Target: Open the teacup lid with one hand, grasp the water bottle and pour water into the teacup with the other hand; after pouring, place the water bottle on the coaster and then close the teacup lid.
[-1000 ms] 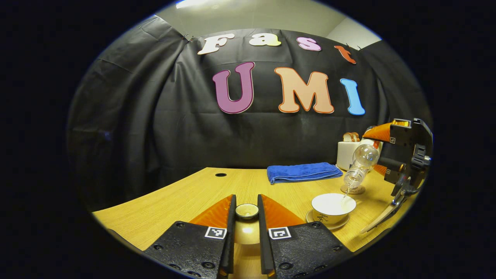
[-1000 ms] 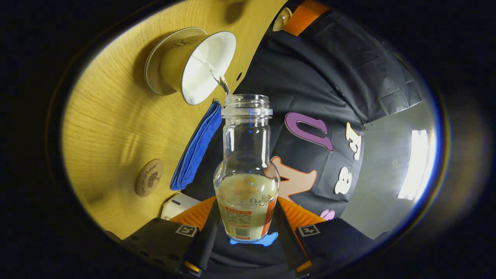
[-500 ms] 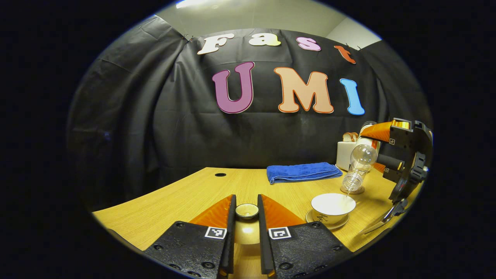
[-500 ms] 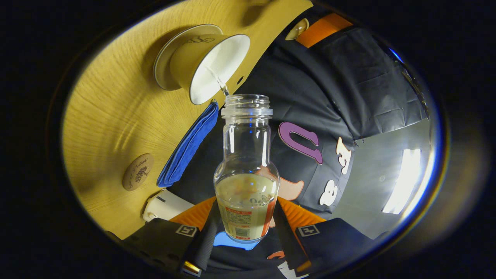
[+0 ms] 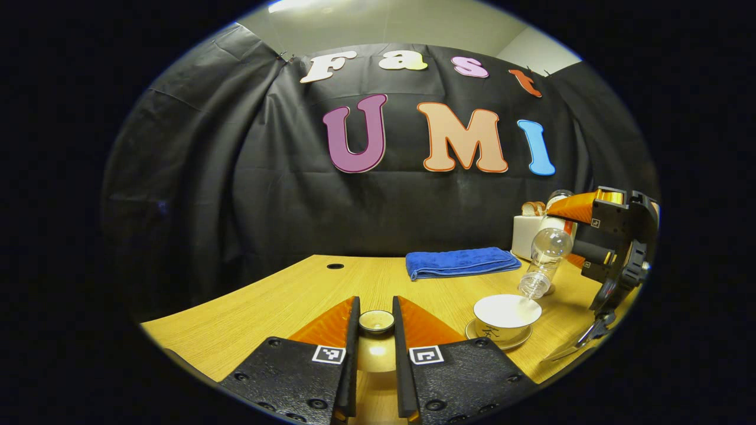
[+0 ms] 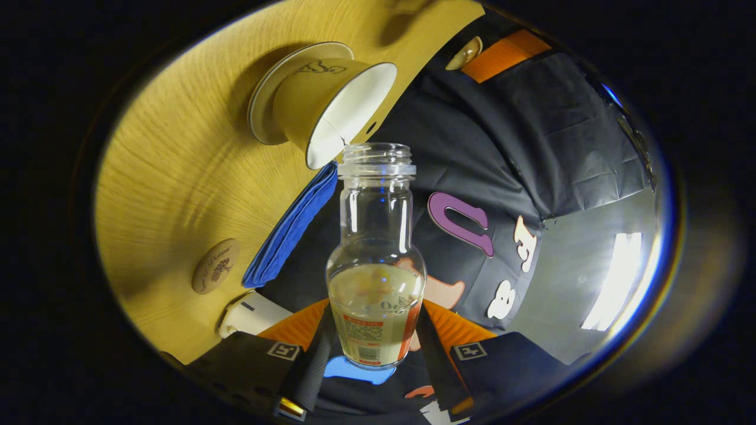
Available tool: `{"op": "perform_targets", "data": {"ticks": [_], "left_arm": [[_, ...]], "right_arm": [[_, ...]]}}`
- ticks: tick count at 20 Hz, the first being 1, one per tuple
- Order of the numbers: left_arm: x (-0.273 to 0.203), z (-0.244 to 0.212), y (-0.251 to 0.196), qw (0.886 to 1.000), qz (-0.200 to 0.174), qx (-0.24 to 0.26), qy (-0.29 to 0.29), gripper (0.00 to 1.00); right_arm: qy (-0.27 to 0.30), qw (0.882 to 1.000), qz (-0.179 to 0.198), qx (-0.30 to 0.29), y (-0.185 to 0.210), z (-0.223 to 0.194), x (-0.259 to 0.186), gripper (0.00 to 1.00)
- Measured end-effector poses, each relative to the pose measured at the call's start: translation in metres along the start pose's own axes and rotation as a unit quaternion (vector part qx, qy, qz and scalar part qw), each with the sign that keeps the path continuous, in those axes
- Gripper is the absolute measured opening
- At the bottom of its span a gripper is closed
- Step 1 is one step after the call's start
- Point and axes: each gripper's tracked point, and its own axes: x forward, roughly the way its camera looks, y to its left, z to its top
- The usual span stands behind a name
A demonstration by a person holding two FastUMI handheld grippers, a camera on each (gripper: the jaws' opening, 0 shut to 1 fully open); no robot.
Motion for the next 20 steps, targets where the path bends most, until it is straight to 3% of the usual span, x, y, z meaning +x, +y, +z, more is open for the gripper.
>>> {"op": "perform_targets", "data": {"ticks": [4,9,11,16,20], "left_arm": [[0.001,0.001,0.0,1.0,-0.001,0.0,0.0,0.24],[0.001,0.0,0.0,1.0,-0.001,0.0,0.0,0.24],[0.001,0.0,0.0,1.0,-0.001,0.0,0.0,0.24],[0.001,-0.001,0.0,1.0,-0.001,0.0,0.0,0.24],[0.001,0.0,0.0,1.0,-0.001,0.0,0.0,0.24]], "right_arm": [[0.03,0.993,0.054,0.097,0.025,-0.01,-0.006,0.77],[0.067,0.971,0.086,0.211,0.043,-0.021,-0.013,0.79],[0.08,0.956,0.1,0.264,0.05,-0.025,-0.008,0.79],[0.111,0.89,0.117,0.426,0.059,-0.042,-0.017,0.81],[0.145,0.821,0.12,0.54,0.068,-0.061,-0.019,0.79]]}}
